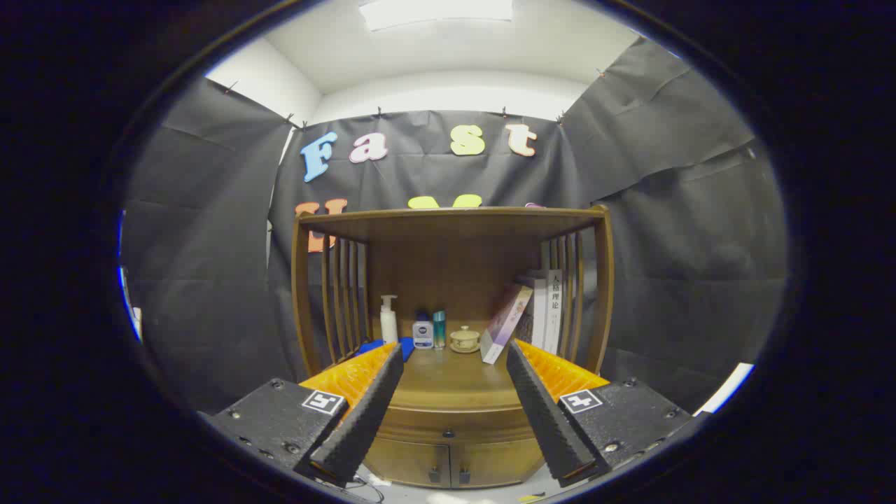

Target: Pull open the drawer, take out the items inside it, and place them on the countertop above the cabinet.

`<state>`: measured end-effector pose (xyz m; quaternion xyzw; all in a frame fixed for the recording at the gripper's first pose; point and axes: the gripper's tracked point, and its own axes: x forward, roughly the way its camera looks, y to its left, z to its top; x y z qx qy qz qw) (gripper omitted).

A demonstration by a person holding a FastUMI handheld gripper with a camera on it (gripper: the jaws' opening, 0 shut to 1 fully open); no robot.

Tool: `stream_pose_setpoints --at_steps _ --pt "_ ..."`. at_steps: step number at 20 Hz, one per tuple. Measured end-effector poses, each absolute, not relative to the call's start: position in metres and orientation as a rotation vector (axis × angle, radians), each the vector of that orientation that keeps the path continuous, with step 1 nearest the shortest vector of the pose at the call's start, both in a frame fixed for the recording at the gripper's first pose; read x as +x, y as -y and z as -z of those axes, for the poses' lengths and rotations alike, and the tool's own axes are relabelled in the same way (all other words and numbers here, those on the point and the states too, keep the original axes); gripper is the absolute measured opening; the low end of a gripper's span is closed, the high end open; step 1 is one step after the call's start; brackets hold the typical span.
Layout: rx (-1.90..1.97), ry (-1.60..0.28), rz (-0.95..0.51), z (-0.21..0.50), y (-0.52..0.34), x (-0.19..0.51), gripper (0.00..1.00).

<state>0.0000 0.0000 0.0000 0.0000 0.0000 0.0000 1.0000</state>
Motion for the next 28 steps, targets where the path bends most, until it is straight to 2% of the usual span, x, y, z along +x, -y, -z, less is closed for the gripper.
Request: stream_pose_setpoints --at_steps 15,21,28 --pt "-0.006 -0.006 -0.011 0.022 -0.005 0.017 0.97" --pt "0.031 -0.033 -0.098 0.073 -0.020 0.039 0.97" --pt "-0.051 -0.143 -0.010 0.185 -0.006 0.083 0.97"
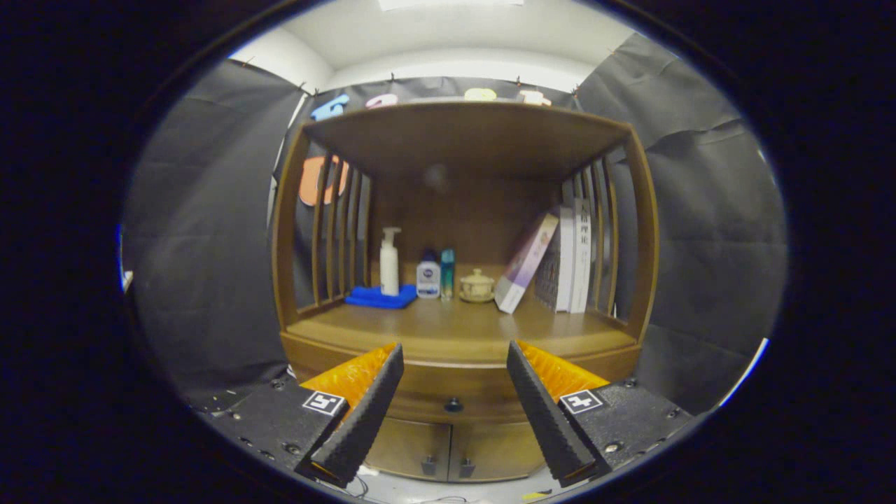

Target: Pull open the drawer, take out the items inside it, and place them on the countertop above the cabinet.

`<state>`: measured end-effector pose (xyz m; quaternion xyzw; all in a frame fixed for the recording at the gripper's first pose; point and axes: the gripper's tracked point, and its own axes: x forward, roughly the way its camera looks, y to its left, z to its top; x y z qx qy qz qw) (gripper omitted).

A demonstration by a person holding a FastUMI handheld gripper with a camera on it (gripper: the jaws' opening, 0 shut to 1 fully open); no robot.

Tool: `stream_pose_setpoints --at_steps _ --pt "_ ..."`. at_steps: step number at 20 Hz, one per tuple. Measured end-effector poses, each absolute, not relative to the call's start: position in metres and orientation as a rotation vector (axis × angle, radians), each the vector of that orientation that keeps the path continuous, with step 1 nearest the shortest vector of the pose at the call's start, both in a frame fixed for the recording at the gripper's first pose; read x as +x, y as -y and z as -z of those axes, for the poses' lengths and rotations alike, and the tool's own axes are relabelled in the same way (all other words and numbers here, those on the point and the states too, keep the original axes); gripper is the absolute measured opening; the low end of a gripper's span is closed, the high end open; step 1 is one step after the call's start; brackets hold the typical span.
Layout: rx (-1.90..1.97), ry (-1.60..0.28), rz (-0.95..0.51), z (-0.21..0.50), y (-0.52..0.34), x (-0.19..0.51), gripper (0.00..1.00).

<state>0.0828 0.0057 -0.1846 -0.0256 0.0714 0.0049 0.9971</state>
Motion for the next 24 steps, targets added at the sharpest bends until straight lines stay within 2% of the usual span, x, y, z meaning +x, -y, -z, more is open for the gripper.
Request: stream_pose_setpoints --at_steps 6,12,18,23,24 --pt "-0.049 -0.251 0.027 0.266 -0.001 0.109 0.96" --pt "-0.042 -0.289 0.045 0.294 0.002 0.127 0.83" --pt "0.020 -0.315 0.061 0.306 0.004 0.144 0.63" --pt "0.050 -0.324 0.054 0.307 -0.001 0.148 0.38" --pt "0.038 -0.324 0.071 0.307 0.002 0.148 0.35"
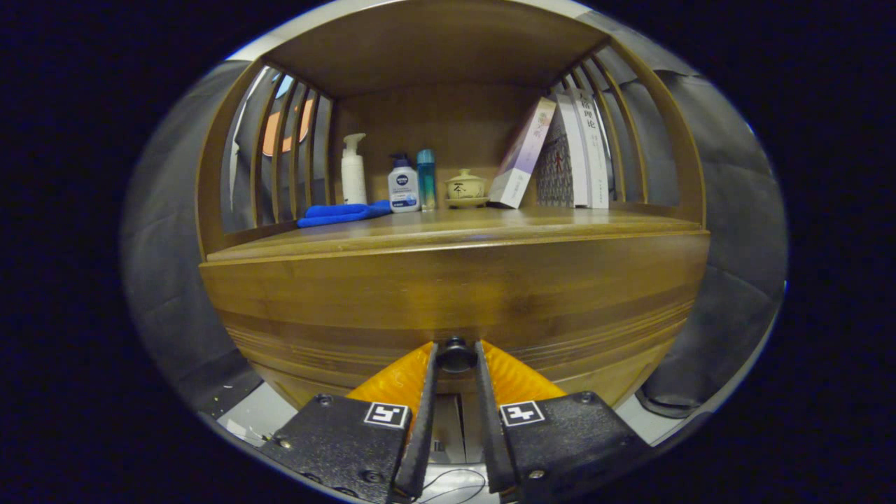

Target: Pull open the drawer, take out the items inside it, and place them on the countertop above the cabinet.

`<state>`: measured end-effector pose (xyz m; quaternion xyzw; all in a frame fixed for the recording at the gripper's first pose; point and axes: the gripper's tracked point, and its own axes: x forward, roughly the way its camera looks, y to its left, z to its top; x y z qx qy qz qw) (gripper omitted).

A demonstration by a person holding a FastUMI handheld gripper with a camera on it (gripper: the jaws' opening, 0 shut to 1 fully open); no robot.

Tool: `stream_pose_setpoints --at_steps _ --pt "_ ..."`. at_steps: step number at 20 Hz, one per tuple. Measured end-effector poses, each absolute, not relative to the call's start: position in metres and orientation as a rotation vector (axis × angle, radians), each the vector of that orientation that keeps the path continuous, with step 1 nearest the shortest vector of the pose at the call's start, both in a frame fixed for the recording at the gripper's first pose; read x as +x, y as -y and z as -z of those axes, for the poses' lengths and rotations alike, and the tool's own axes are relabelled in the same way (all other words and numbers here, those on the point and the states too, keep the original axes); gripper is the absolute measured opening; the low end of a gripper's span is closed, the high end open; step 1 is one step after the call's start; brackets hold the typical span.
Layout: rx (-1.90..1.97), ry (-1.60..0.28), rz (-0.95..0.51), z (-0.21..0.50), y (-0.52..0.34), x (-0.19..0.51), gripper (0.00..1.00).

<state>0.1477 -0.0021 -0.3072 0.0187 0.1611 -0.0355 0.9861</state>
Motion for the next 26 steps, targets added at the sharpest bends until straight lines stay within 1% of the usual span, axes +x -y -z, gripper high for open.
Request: stream_pose_setpoints --at_steps 3,6,10,26 --pt "0.044 -0.331 0.071 0.308 0.000 0.146 0.28" --pt "0.034 -0.349 0.043 0.308 0.001 0.146 0.25" --pt "0.036 -0.362 0.035 0.308 0.004 0.141 0.24" --pt "0.012 -0.365 0.020 0.306 0.003 0.066 0.24"
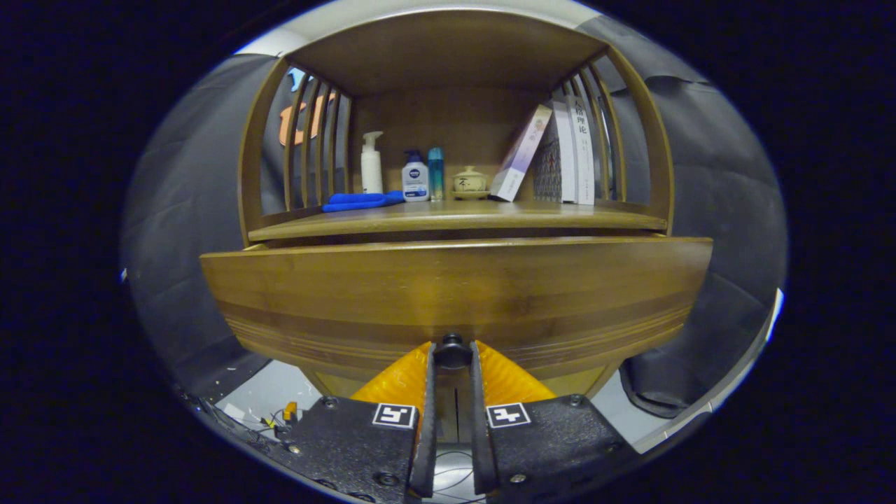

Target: Pull open the drawer, take out the items inside it, and place them on the countertop above the cabinet.

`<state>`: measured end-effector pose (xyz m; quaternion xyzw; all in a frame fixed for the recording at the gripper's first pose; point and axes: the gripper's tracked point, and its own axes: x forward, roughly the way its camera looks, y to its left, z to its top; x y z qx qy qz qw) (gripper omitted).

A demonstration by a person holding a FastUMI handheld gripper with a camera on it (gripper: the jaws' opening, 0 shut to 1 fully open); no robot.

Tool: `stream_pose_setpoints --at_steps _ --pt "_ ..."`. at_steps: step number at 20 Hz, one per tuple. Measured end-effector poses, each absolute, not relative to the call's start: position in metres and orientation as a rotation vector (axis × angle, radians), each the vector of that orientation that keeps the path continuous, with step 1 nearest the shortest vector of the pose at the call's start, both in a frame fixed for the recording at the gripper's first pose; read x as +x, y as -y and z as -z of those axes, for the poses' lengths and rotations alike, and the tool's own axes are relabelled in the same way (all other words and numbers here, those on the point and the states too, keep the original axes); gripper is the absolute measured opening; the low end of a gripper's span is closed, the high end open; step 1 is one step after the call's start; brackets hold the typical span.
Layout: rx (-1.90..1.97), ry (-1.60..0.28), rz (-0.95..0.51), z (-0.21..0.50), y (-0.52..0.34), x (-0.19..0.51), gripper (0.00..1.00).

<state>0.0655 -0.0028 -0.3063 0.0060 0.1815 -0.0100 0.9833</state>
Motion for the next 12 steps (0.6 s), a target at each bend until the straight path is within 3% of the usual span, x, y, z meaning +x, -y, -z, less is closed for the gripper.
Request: stream_pose_setpoints --at_steps 12 --pt "0.007 -0.358 0.001 0.306 0.003 0.012 0.24"
